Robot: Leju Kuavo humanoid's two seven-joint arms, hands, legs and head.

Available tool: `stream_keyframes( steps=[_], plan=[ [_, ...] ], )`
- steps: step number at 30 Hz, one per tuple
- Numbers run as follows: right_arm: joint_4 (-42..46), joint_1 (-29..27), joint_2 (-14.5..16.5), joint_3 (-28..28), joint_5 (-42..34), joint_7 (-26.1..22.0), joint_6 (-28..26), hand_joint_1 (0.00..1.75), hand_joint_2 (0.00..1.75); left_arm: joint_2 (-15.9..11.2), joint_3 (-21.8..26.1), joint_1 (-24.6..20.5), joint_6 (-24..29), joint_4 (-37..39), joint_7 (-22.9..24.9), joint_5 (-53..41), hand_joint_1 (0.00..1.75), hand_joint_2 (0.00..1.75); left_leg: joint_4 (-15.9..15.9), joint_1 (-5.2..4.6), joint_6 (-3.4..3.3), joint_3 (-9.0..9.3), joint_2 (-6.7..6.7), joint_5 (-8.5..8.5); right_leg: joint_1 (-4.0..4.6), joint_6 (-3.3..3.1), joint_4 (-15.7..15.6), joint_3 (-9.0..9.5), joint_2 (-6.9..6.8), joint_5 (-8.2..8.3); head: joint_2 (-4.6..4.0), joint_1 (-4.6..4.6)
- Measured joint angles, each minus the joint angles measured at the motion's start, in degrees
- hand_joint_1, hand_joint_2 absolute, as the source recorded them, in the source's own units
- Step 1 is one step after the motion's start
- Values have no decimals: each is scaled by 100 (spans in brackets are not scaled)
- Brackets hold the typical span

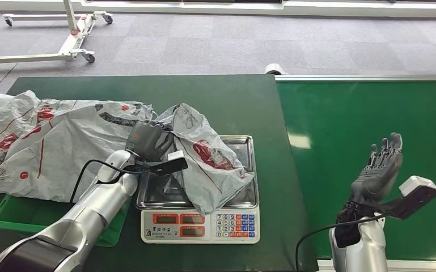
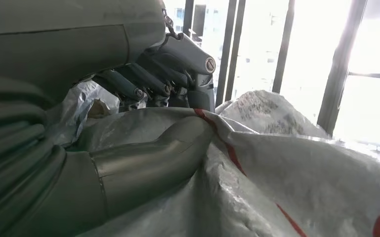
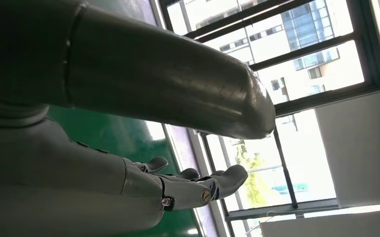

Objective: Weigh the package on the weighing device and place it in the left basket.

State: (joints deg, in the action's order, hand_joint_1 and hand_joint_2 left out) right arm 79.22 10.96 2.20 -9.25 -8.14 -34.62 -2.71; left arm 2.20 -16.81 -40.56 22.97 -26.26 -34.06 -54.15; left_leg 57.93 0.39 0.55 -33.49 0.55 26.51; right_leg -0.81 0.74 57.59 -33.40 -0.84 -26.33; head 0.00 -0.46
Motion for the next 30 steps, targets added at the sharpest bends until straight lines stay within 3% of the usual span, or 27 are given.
stream_keyframes(
  steps=[4, 14, 17, 24, 30],
  plan=[
    [-88, 107, -44, 29, -79, -53, -1, 0, 0, -168, 103, 322, 31, -739, -107, 419, 175, 175, 0, 0, 0, -2, 2, 0, 0, 0, 0, -3, 3, 0, 0, 1],
    [284, -290, -128, 21, -178, -143, -57, 0, 0, -904, 880, 1771, -68, -4260, -275, 1613, 175, 175, -4, 2, 5, -10, 9, 7, 3, -3, -1, -19, 9, -11, 0, -1],
    [377, -378, -131, 14, -193, -150, -57, 0, 0, -1011, 1128, 1982, -132, -4896, -288, 1687, 175, 175, -4, 2, 5, -10, 8, 7, 3, -3, -1, -18, 8, -11, 0, 0],
    [505, -573, -131, -3, -237, -235, -68, 0, 0, -1219, 1664, 2286, -22, -5596, -343, 1917, 175, 175, -4, 2, 6, -7, 9, 6, 2, -4, -1, -15, 9, -9, 0, 1],
    [580, -684, -129, -10, -250, -270, -89, 0, 0, -1434, 2272, 2110, 307, -5216, -69, 1329, 175, 175, -4, 3, 9, -6, 8, 4, 7, -4, 0, -17, 8, -9, 0, -1]
  ],
)
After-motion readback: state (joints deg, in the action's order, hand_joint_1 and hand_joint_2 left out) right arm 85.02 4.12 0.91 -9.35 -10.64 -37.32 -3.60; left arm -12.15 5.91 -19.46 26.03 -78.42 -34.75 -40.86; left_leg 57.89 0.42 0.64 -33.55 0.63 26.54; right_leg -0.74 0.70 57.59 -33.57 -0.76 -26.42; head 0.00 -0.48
